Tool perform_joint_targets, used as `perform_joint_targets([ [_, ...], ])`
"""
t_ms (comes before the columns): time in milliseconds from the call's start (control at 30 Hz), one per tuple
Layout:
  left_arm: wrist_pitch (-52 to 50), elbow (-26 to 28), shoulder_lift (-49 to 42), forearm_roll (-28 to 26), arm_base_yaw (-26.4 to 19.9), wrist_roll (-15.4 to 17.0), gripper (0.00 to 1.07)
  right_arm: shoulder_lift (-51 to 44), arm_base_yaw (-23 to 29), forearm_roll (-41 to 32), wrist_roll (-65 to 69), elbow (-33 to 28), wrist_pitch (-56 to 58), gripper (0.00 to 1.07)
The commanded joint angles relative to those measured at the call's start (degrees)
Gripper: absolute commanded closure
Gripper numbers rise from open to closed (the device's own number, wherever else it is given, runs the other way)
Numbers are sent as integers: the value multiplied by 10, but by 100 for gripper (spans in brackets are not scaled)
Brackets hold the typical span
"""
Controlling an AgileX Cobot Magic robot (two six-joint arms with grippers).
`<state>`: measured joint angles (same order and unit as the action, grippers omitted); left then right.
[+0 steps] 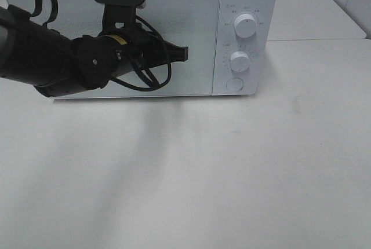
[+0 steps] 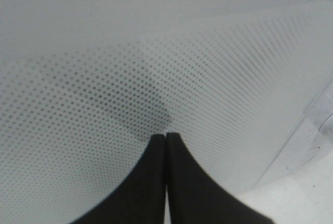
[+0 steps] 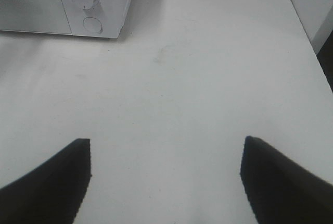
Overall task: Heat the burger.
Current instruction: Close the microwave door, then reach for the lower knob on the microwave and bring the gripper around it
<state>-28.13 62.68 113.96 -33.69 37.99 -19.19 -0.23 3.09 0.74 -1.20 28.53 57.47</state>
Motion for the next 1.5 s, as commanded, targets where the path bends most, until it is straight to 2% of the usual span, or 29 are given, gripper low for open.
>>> perform_joint_targets([
  [33,-85,27,-1,-32,-20,-3,107,-15,-4,0,5,-1,-3,31],
  [167,-81,-3,-23,-32,0,-22,107,-15,-3,0,5,-1,-3,31],
  [300,-81,-36,-42,-32,15,-22,107,-15,-3,0,5,-1,-3,31],
  [333,-76,-57,-52,-33,25,-22,107,-15,-3,0,5,-1,-3,31],
  [467,-53,-81,-69,-33,35,-22,107,-15,-3,0,5,-1,-3,31],
  [567,-4,-101,-89,-34,37,-22,107,-15,-3,0,5,-1,-3,31],
  [600,51,-105,-104,-34,37,-22,107,-15,-3,0,5,-1,-3,31],
  [633,51,-105,-104,-34,37,-22,107,-15,-3,0,5,-1,-3,31],
  [667,117,-105,-119,-34,32,-30,103,-15,-3,0,5,-1,-3,31],
  [700,117,-105,-119,-34,32,-30,103,-15,-3,0,5,-1,-3,31],
  [733,148,-105,-123,-34,32,-30,97,-15,-3,0,5,-1,-3,31],
  [767,195,-105,-133,-34,32,-31,82,-15,-3,0,5,-1,-3,31],
  [800,195,-105,-133,-34,32,-31,82,-15,-3,0,5,-1,-3,31],
  [833,233,-105,-143,-34,32,-32,60,-15,-3,0,5,-1,-3,31],
  [867,254,-105,-148,-34,32,-32,46,-15,-3,0,5,-1,-3,31],
  [900,254,-105,-148,-34,32,-32,46,-15,-3,0,5,-1,-3,31],
  [933,297,-105,-155,-34,32,-32,19,-15,-3,0,5,-1,-3,31],
  [967,297,-105,-155,-34,32,-32,19,-15,-3,0,5,-1,-3,31],
  [1000,337,-105,-162,-28,32,-32,4,-15,-3,0,5,-1,-3,31],
  [1167,410,-105,-188,-7,32,-30,5,-15,-3,0,5,-1,-3,31],
  [1233,451,-105,-211,34,32,-30,5,-15,-3,0,5,-1,-3,31],
  [1267,451,-105,-211,34,32,-30,5,-15,-3,0,5,-1,-3,31],
  [1300,486,-105,-228,67,32,-29,5,-15,-3,0,5,-1,-3,31],
  [1367,504,-105,-235,81,32,-24,5,-15,-3,0,5,-1,-3,31],
  [1433,549,-105,-262,118,19,7,6,-15,-3,0,5,-1,-3,31],
  [1467,549,-105,-262,118,19,7,6,-15,-3,0,5,-1,-3,31],
  [1500,581,-105,-278,129,-4,33,6,-15,-3,0,5,-1,-3,31],
])
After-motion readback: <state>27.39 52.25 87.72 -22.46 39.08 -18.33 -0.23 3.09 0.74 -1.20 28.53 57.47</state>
